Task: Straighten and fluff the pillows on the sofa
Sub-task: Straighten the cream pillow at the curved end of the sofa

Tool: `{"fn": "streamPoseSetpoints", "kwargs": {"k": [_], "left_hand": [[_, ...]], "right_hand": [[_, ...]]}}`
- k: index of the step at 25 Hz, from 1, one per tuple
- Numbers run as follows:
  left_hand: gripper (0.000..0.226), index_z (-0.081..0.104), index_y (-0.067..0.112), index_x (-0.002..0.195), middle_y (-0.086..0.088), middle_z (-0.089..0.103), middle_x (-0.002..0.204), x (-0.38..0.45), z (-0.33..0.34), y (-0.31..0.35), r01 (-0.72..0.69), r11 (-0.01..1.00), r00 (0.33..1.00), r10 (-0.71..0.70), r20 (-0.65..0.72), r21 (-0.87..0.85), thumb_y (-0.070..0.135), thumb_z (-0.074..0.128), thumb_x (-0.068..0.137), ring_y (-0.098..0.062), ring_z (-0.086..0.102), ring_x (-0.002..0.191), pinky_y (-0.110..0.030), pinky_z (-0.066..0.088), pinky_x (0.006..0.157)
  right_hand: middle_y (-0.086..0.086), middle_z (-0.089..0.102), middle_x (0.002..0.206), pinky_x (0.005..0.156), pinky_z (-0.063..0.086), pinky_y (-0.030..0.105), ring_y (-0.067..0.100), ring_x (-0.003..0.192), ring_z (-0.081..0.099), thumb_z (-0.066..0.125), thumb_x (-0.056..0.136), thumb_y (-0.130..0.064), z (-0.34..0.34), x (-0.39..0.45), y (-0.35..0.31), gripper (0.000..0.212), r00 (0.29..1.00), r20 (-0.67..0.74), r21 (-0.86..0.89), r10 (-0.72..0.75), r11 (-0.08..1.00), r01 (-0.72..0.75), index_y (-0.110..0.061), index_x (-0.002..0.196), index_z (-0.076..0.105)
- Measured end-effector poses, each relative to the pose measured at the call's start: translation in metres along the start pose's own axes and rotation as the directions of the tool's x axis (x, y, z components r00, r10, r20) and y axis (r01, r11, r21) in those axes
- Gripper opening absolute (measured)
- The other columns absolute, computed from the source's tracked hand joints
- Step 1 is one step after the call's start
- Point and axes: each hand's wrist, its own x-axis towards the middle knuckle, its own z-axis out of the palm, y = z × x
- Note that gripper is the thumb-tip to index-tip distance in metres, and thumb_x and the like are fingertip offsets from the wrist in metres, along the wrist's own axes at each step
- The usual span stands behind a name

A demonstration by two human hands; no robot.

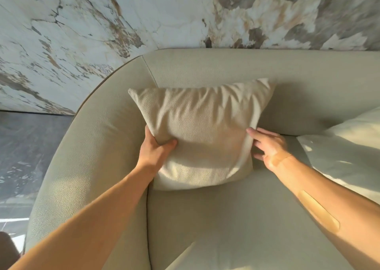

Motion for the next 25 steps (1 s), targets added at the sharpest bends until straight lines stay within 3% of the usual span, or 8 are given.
{"fn": "streamPoseSetpoints", "kwargs": {"k": [3, 5, 11, 13, 17, 19, 23, 25], "left_hand": [[0.072, 0.044, 0.041, 0.133, 0.012, 0.066, 0.117, 0.037, 0.012, -0.003, 0.044, 0.998, 0.998, -0.042, 0.045, -0.045, 0.032, 0.074, 0.068, -0.014, 0.061, 0.111, -0.036, 0.049, 0.099], [0.072, 0.046, 0.042, 0.131, 0.012, 0.066, 0.117, 0.058, 0.020, -0.004, 0.074, 0.995, 0.997, -0.071, 0.036, -0.069, 0.029, 0.074, 0.067, -0.016, 0.061, 0.111, -0.044, 0.049, 0.099], [0.077, 0.041, 0.046, 0.133, 0.019, 0.061, 0.113, 0.083, 0.027, -0.011, 0.197, 0.978, 0.972, -0.186, 0.144, -0.065, 0.029, 0.070, 0.063, -0.011, 0.057, 0.107, -0.035, 0.050, 0.070], [0.073, 0.043, 0.045, 0.132, 0.019, 0.062, 0.115, 0.086, 0.025, -0.014, 0.180, 0.982, 0.976, -0.172, 0.137, -0.052, 0.033, 0.072, 0.065, -0.010, 0.058, 0.108, -0.038, 0.053, 0.073], [0.054, 0.049, 0.051, 0.113, 0.016, 0.064, 0.114, 0.091, 0.020, -0.020, 0.127, 0.991, 0.990, -0.125, 0.064, -0.033, 0.039, 0.073, 0.066, -0.013, 0.060, 0.109, -0.049, 0.053, 0.094], [0.058, 0.046, 0.048, 0.119, 0.017, 0.062, 0.112, 0.091, 0.018, -0.026, 0.134, 0.991, 0.990, -0.134, 0.043, -0.006, 0.040, 0.071, 0.067, -0.014, 0.060, 0.107, -0.049, 0.050, 0.097], [0.064, 0.040, 0.040, 0.131, 0.021, 0.059, 0.109, 0.097, 0.017, -0.033, 0.142, 0.989, 0.989, -0.143, 0.034, 0.034, 0.039, 0.073, 0.076, -0.016, 0.058, 0.109, -0.043, 0.049, 0.097], [0.060, 0.040, 0.033, 0.132, 0.017, 0.058, 0.108, 0.096, 0.017, -0.033, 0.124, 0.987, 0.992, -0.125, 0.007, 0.100, 0.037, 0.072, 0.082, -0.019, 0.058, 0.110, -0.035, 0.046, 0.092]], "right_hand": [[-0.007, 0.069, 0.087, 0.085, 0.048, 0.045, 0.010, 0.085, 0.060, 0.083, 0.071, -0.028, -0.002, 0.008, -0.005, 0.037, 0.998, -0.043, 0.012, -0.049, 0.999, 0.049, -0.025, 0.105, 0.067], [-0.005, 0.069, 0.090, 0.080, 0.052, 0.046, 0.011, 0.089, 0.061, 0.083, 0.073, -0.027, 0.001, 0.017, -0.005, 0.032, 0.996, -0.068, 0.053, -0.062, 0.996, 0.066, -0.026, 0.101, 0.067], [-0.001, 0.066, 0.101, 0.081, 0.056, 0.052, 0.015, 0.100, 0.059, 0.081, 0.076, -0.020, 0.011, 0.024, 0.016, 0.022, 0.996, -0.088, 0.124, -0.009, 0.992, 0.020, -0.025, 0.091, 0.065], [0.000, 0.066, 0.101, 0.080, 0.057, 0.050, 0.014, 0.096, 0.058, 0.080, 0.077, -0.021, 0.013, 0.025, 0.018, 0.023, 0.993, -0.120, 0.142, 0.001, 0.990, 0.016, -0.025, 0.094, 0.065], [0.004, 0.066, 0.108, 0.080, 0.057, 0.052, 0.018, 0.102, 0.059, 0.079, 0.078, -0.020, 0.018, 0.023, 0.018, 0.024, 0.993, -0.115, 0.136, 0.020, 0.991, -0.004, -0.023, 0.098, 0.066], [0.005, 0.065, 0.111, 0.083, 0.056, 0.054, 0.019, 0.105, 0.057, 0.078, 0.079, -0.019, 0.023, 0.022, 0.019, 0.029, 0.993, -0.106, 0.127, 0.047, 0.991, -0.033, -0.020, 0.105, 0.066], [0.005, 0.064, 0.118, 0.088, 0.054, 0.053, 0.018, 0.105, 0.056, 0.077, 0.081, -0.020, 0.030, 0.027, 0.020, 0.037, 0.992, -0.109, 0.117, 0.058, 0.992, -0.045, -0.017, 0.116, 0.064], [0.006, 0.066, 0.121, 0.092, 0.053, 0.050, 0.017, 0.103, 0.059, 0.076, 0.081, -0.022, 0.029, 0.029, 0.025, 0.043, 0.987, -0.160, 0.030, -0.010, 0.999, 0.015, -0.013, 0.121, 0.064]]}}
